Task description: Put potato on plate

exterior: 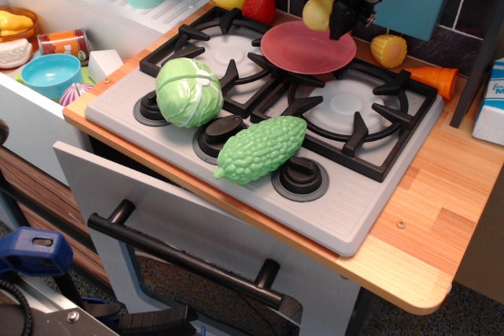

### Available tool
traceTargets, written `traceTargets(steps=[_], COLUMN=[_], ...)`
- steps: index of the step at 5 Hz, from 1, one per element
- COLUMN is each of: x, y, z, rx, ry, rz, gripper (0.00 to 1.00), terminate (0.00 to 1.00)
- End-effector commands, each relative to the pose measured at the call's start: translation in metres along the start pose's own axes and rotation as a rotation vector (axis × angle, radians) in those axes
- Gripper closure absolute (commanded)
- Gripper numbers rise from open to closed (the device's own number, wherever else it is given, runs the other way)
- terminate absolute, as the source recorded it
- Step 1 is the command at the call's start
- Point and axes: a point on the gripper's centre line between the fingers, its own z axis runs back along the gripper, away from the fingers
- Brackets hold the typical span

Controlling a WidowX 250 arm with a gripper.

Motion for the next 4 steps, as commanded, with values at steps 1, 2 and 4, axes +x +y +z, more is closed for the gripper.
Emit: traceTargets(steps=[1,2,4], x=[0.0331,0.0408,0.0408], y=[0.018,0.0193,0.0193], z=[-0.0002,-0.0041,-0.0041], rx=[-0.008,-0.024,-0.024], ry=[-0.097,-0.113,-0.113], rz=[0.006,0.015,0.015], gripper=[0.0,0.0,0.0], terminate=[0.0,0.0,1.0])
